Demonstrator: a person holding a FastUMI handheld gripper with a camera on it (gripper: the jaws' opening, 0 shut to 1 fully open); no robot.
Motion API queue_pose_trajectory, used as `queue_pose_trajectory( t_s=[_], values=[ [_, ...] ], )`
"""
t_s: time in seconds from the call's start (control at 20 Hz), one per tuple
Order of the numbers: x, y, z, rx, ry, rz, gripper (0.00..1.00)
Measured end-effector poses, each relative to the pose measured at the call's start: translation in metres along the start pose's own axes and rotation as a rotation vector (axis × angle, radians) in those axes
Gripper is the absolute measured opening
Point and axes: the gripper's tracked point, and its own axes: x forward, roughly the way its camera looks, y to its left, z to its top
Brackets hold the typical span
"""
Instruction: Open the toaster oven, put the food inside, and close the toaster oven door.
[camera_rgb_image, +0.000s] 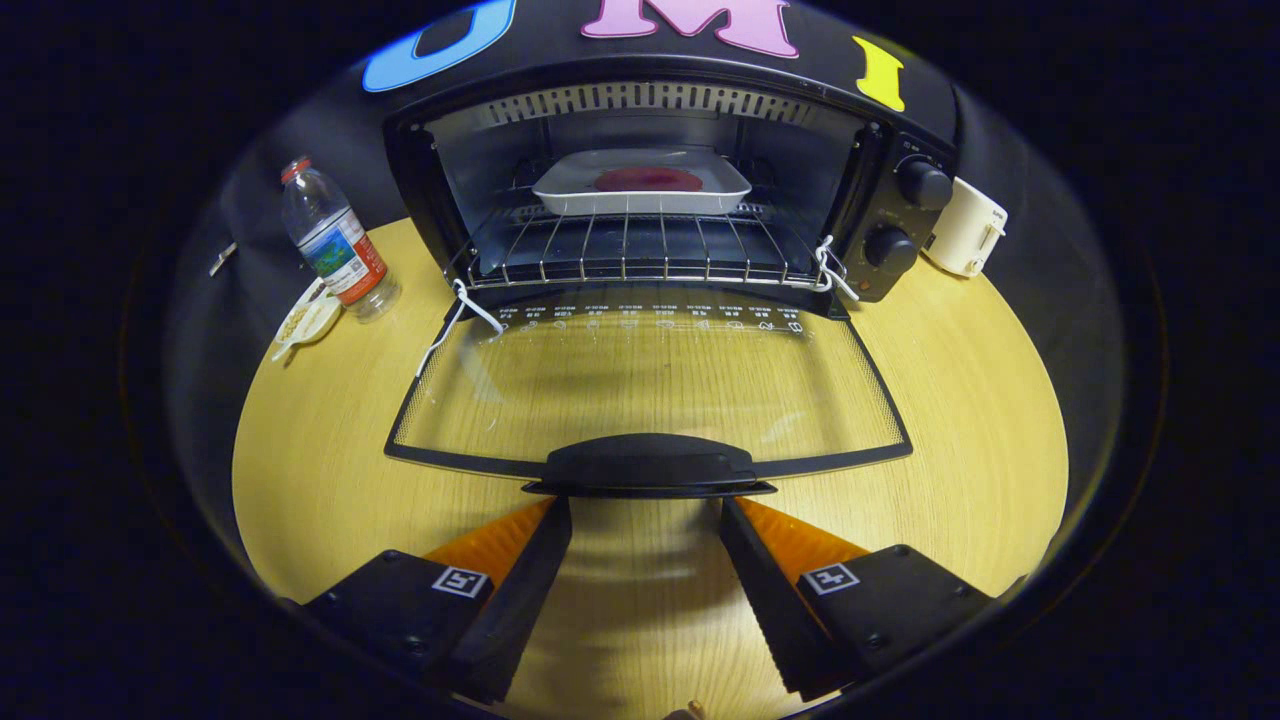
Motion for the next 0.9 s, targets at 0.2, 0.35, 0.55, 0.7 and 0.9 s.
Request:
queue_pose_trajectory(
  t_s=[0.2,0.35,0.55,0.7,0.9],
  values=[
    [-0.006,0.001,0.003,0.019,0.004,-0.014,0.98],
    [-0.018,0.002,0.009,0.031,-0.007,-0.010,0.98],
    [-0.044,0.002,0.024,0.058,-0.072,0.020,0.98],
    [-0.068,0.003,0.047,0.083,-0.190,0.051,0.98],
    [-0.103,0.000,0.076,0.139,-0.328,0.082,0.98]
  ],
)
